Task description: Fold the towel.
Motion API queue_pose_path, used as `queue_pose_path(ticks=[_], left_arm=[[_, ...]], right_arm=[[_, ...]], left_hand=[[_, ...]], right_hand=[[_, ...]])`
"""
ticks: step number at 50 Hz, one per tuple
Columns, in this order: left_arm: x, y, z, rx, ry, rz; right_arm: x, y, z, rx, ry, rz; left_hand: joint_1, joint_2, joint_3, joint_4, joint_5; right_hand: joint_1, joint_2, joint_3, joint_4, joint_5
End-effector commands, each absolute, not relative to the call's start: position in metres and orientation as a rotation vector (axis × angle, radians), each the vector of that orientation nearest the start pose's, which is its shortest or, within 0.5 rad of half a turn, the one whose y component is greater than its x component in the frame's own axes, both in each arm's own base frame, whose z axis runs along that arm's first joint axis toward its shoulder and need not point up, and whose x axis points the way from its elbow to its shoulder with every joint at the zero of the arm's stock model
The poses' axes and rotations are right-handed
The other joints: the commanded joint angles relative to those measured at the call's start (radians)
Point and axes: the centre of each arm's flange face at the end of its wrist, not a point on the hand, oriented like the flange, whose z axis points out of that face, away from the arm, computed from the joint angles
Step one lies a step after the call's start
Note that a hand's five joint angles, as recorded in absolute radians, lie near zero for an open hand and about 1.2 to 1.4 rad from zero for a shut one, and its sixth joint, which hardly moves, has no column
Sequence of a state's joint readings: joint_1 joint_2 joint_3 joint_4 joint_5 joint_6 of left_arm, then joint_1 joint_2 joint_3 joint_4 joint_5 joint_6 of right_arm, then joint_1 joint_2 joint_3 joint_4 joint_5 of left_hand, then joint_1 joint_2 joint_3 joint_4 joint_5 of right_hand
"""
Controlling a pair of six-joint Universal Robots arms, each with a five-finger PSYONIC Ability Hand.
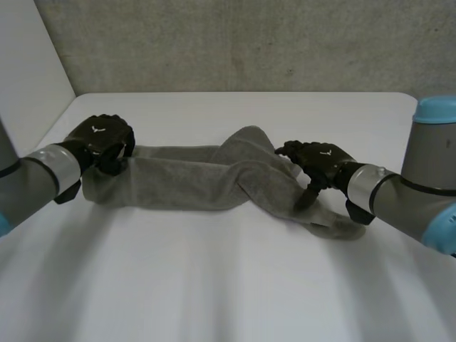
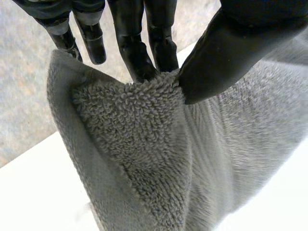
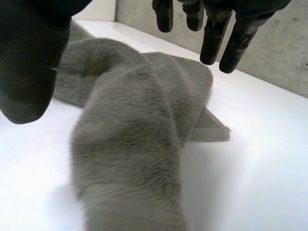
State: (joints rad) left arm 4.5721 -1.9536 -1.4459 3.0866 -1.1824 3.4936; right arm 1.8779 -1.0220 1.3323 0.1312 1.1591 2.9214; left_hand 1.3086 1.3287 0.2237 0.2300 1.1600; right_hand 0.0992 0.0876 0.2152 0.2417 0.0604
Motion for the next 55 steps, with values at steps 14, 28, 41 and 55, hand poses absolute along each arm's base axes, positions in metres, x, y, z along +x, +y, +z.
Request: queue_pose_path(ticks=[14,28,41,55], left_arm=[[-0.173,-0.239,0.246,1.026,2.47,-2.1],[-0.154,-0.226,0.243,0.993,2.486,-2.151],[-0.151,-0.228,0.251,0.989,2.427,-2.181],[-0.124,-0.263,0.283,0.763,2.341,-2.329]], right_arm=[[0.242,-0.311,0.169,-0.884,2.227,-1.433],[0.3,-0.327,0.166,-0.801,2.078,-1.38],[0.337,-0.309,0.141,-0.854,2.077,-1.189],[0.301,-0.305,0.158,-0.891,2.143,-1.205]], left_hand=[[0.088,0.068,-0.049,-0.055,0.062],[0.088,0.068,-0.049,-0.055,0.062],[0.088,0.068,-0.049,-0.055,0.062],[0.088,0.068,-0.049,-0.055,0.062]], right_hand=[[0.062,0.074,-0.041,-0.067,-0.06],[0.123,0.135,-0.041,-0.067,-0.012],[0.47,0.482,-0.041,-0.067,0.334],[0.864,0.875,-0.041,-0.067,0.728]])
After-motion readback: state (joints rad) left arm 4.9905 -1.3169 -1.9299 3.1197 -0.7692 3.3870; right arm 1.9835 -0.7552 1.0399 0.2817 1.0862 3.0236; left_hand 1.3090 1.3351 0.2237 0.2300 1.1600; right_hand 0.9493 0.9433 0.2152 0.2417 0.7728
